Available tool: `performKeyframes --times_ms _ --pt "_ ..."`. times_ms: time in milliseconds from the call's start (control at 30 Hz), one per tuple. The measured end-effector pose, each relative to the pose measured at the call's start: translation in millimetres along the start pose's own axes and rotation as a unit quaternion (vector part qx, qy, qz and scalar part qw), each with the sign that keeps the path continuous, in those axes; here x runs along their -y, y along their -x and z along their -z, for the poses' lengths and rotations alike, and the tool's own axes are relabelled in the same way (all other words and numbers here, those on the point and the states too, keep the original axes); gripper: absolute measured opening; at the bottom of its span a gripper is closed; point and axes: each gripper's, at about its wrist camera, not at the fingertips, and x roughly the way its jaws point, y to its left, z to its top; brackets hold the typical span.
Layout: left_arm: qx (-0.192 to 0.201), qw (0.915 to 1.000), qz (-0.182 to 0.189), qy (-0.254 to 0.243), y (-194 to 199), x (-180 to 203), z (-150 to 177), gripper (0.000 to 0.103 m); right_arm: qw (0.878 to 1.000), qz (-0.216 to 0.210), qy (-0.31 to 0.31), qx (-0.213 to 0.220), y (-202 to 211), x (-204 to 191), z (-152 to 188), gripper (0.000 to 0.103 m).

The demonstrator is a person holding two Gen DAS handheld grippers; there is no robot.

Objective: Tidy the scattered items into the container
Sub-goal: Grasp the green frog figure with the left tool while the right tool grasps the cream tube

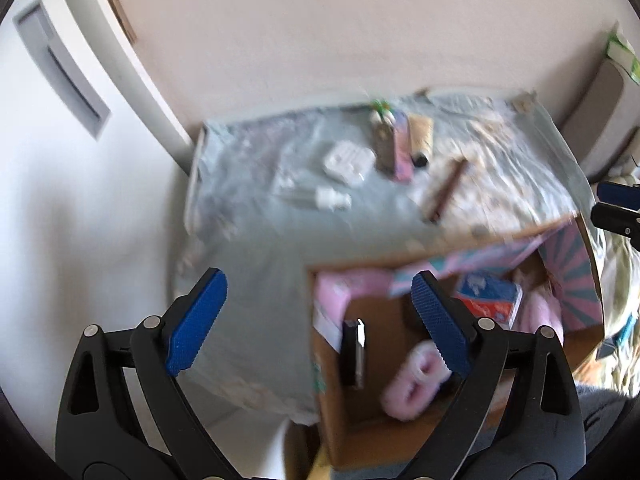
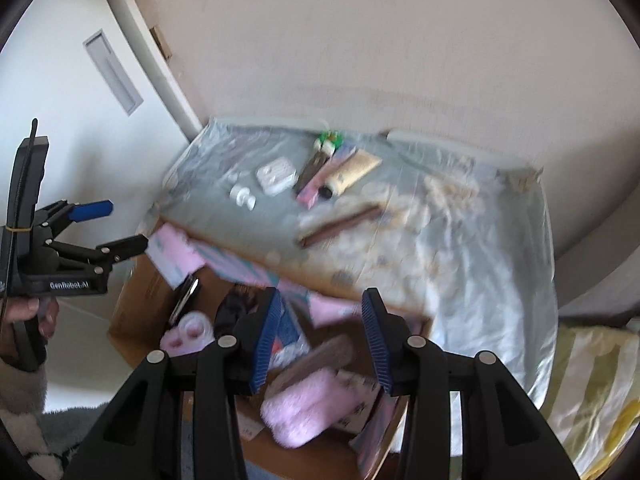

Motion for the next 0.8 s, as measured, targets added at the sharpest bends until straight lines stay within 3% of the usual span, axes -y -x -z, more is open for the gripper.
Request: performKeyframes --times_ms 100,233,333,367,433,567,700,800 --pt "0.019 0.9998 0.007 -0.004 0.8 -4.9 -30.2 0.102 1.000 0.010 0.005 0.008 1.6 3.0 -21.8 0.039" --pt "0.029 0.9991 0.028 -0.010 -16.5 -1.4 -76.3 0.102 1.000 0.016 -0.020 0.010 -5.1 12.3 -57.7 0.039" --pt "0.022 0.9986 0.049 0.001 -53.4 4.6 -112.9 0.102 0.998 0.020 -0.057 -0.002 -24.4 21.7 -85.1 0.041" --pt "0.017 0.9986 0.050 0.005 -67.4 7.0 -122.2 0.102 0.997 0.019 -0.072 -0.007 -34.5 25.1 -92.0 0.048" --pt "0.003 0.9985 0.053 0.016 -99.8 12.6 -137.9 0.102 0.994 0.005 -0.112 -0.018 -60.9 33.9 -103.0 0.052" --pt "-0.017 0.9983 0.050 0.024 -152.0 21.0 -152.4 0.102 0.983 -0.009 -0.173 -0.054 -121.5 47.6 -111.7 0.052" --pt "-0.035 0.9976 0.052 0.028 -190.8 25.3 -159.6 0.102 0.982 0.027 -0.172 -0.073 -169.0 51.4 -113.0 0.052" --pt "-0.044 0.9965 0.062 0.034 -209.4 27.7 -161.9 0.102 0.981 0.014 -0.176 -0.078 -186.7 54.4 -111.4 0.052"
